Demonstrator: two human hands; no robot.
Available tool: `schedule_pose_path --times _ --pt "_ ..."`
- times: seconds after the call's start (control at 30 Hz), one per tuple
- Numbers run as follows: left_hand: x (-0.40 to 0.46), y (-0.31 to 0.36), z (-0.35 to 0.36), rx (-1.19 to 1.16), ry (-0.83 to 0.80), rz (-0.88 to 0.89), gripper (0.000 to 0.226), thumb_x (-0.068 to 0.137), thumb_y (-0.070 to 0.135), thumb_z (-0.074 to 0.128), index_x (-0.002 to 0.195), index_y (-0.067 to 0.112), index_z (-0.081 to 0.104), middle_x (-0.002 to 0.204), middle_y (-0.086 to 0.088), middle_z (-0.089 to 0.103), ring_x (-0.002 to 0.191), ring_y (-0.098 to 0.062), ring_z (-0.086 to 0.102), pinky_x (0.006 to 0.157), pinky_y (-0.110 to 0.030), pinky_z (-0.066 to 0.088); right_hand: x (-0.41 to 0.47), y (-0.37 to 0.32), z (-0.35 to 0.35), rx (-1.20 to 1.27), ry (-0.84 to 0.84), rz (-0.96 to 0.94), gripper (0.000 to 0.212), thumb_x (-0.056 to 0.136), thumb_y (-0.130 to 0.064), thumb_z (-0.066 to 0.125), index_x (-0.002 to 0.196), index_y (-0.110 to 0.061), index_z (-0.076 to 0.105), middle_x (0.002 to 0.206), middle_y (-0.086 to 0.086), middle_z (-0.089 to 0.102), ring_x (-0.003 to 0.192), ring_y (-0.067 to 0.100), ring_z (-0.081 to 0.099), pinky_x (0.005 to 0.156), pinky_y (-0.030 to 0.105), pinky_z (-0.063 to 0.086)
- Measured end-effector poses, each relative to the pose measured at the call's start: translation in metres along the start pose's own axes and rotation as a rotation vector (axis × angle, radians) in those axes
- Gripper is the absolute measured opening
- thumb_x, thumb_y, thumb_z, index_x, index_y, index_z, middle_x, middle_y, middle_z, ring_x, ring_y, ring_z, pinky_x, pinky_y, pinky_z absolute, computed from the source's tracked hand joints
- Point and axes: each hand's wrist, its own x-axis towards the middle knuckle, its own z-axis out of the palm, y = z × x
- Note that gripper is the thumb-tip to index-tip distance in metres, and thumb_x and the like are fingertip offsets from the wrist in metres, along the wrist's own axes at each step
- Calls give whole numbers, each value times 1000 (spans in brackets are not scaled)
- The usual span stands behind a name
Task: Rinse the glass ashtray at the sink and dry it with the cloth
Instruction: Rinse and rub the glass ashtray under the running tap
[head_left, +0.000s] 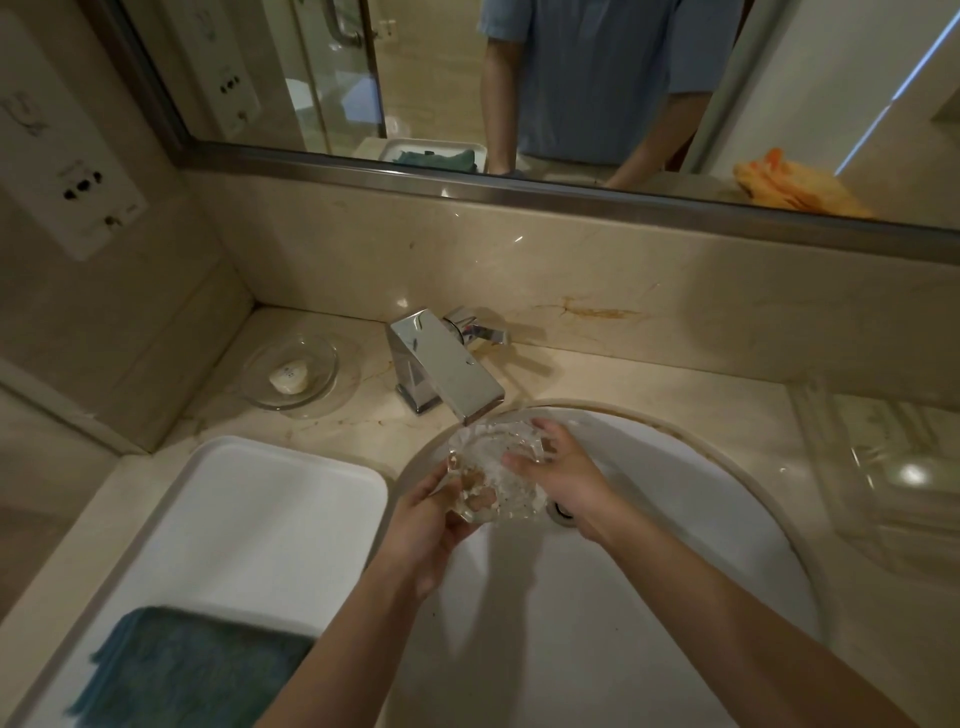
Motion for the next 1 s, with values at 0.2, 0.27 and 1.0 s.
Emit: schedule_pose_path --times 0.2,0.27,1.0 --pt "0 3 2 14 22 -9 30 94 0 43 115 11 62 86 -3 75 73 -14 72 59 -23 58 -6 -17 -3 19 218 -220 21 75 -15 75 61 -18 60 105 -9 58 99 5 52 68 -2 36" --pt "0 3 3 6 40 -20 32 94 1 43 121 11 58 95 -7 71 76 -16 70 60 -22 58 -8 -21 -4 -97 176 -261 22 77 -15 73 59 -18 62 115 -5 58 106 6 50 80 8 34" --pt "-2 -2 3 7 39 -18 30 95 0 41 114 13 60 88 -4 74 74 -16 71 64 -25 60 -14 8 9 -270 -23 -198 76 89 -22 60 147 -26 13 144 -10 28 133 7 26 103 15 23"
